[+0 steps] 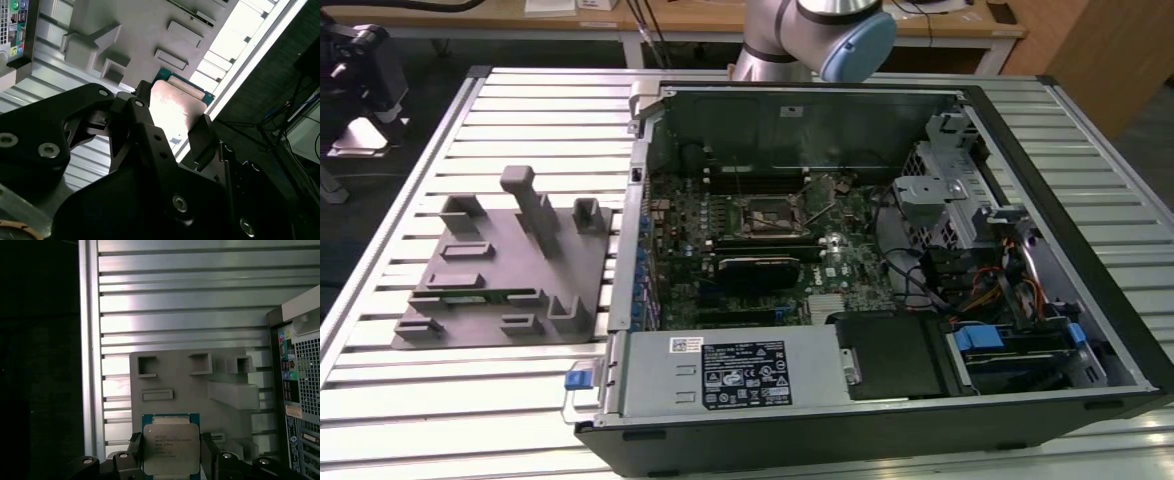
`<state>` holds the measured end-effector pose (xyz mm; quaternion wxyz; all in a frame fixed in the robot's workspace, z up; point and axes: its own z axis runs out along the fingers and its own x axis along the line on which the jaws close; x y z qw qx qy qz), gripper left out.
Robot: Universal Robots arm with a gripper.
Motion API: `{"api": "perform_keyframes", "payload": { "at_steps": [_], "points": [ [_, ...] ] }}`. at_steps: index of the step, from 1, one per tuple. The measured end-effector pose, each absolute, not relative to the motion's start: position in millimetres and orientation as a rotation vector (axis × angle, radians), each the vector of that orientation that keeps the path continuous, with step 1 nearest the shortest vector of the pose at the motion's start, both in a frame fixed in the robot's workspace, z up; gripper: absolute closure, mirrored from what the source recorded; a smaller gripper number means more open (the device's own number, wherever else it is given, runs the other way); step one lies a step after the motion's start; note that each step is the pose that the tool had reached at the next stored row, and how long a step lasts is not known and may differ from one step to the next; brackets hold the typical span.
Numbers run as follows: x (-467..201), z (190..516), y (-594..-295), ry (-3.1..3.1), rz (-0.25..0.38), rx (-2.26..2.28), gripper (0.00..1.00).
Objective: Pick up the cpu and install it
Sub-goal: 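Pick up the cpu and move it towards the insertion slot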
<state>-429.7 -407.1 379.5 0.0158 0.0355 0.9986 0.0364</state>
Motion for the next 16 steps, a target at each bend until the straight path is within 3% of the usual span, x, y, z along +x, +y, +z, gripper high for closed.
{"api": "perform_keyframes", "payload": {
  "at_steps": [16],
  "points": [
    [-396.6, 379.5, -407.1, 3.106, 0.113, 0.111, 0.45]
  ]
}}
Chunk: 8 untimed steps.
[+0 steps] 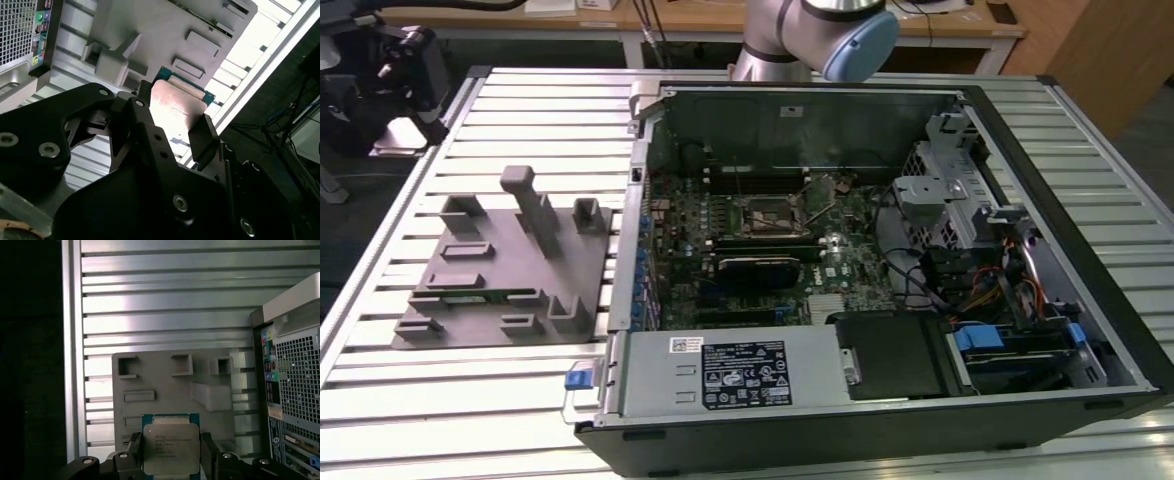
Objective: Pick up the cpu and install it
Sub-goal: 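Pick up the cpu and move it towards the insertion slot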
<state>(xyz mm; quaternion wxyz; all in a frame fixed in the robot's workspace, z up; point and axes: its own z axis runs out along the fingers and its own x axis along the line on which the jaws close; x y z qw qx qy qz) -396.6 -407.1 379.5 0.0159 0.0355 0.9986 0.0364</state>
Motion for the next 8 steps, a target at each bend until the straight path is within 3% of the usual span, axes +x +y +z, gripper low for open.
{"api": "perform_keyframes", "payload": {
  "at_steps": [8],
  "points": [
    [-376.2, 379.5, -407.1, 3.106, 0.113, 0.111, 0.45]
  ]
}}
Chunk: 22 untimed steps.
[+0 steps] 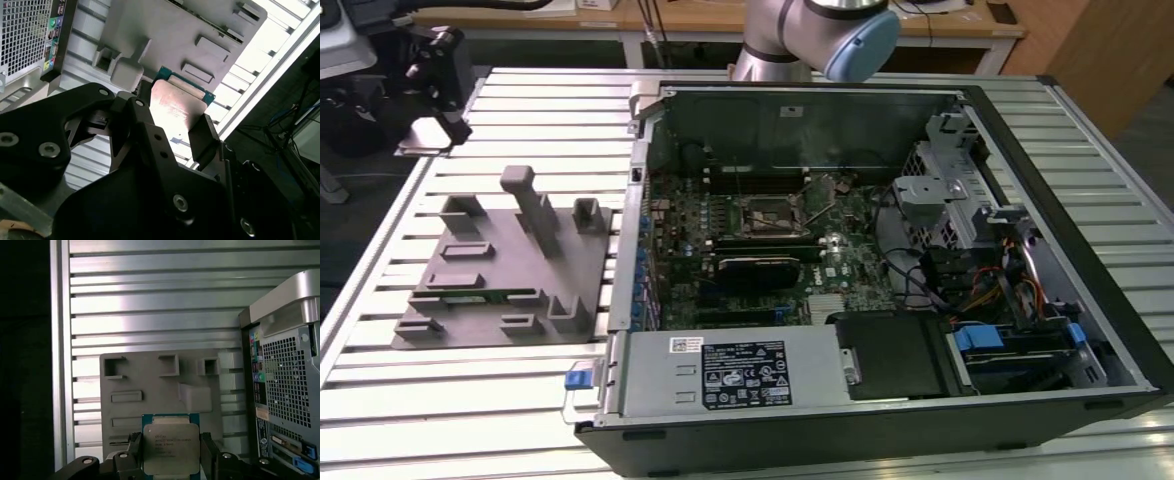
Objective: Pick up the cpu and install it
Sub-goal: 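Pick up the cpu and move it towards the insertion slot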
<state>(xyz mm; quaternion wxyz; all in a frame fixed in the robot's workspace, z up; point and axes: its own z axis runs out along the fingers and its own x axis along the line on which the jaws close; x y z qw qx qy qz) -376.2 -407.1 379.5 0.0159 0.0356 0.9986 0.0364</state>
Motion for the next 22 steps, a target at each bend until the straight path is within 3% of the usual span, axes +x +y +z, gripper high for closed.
{"api": "perform_keyframes", "payload": {
  "at_steps": [22],
  "points": [
    [-330.9, 379.5, -407.1, 3.106, 0.113, 0.111, 0.45]
  ]
}}
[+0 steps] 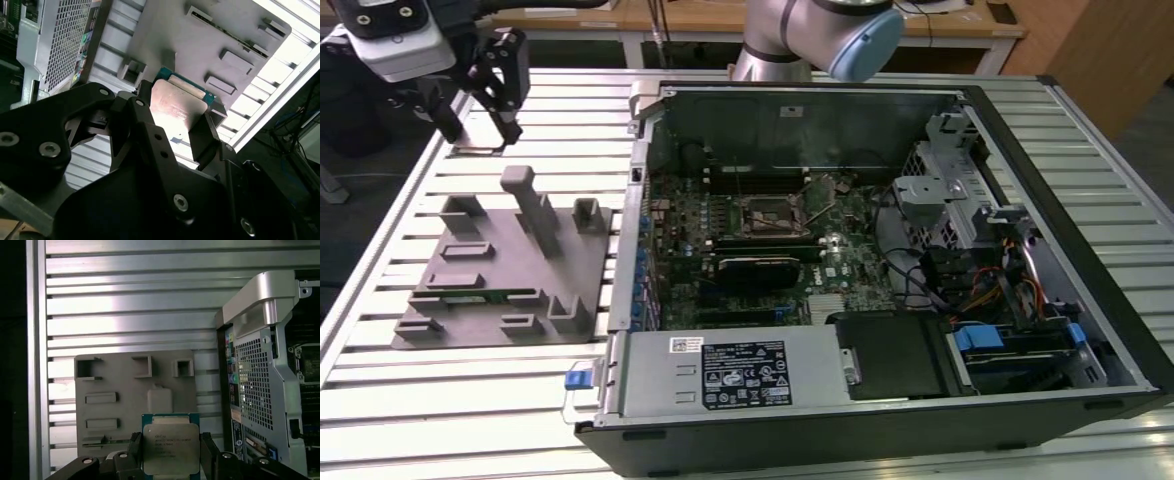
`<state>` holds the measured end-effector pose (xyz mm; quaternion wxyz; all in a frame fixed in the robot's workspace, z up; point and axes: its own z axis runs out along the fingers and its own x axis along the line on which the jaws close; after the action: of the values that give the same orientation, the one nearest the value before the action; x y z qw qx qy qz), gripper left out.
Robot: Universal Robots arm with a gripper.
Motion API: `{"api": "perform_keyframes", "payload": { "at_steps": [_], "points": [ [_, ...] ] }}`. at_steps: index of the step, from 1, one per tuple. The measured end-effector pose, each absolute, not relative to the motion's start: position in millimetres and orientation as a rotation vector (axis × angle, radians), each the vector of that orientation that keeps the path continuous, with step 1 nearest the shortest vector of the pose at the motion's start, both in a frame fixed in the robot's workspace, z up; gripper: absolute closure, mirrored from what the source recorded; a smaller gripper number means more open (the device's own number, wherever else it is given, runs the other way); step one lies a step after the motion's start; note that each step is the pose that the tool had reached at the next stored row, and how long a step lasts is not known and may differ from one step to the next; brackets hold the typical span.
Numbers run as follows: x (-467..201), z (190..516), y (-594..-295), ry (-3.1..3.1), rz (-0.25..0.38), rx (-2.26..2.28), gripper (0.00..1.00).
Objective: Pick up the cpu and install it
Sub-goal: 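Pick up the cpu and move it towards the insertion slot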
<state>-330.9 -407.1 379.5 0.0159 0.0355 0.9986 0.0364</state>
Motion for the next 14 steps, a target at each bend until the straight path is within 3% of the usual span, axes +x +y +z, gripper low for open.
{"api": "perform_keyframes", "payload": {
  "at_steps": [14],
  "points": [
    [-299.3, 379.5, -407.1, 3.106, 0.113, 0.11, 0.45]
  ]
}}
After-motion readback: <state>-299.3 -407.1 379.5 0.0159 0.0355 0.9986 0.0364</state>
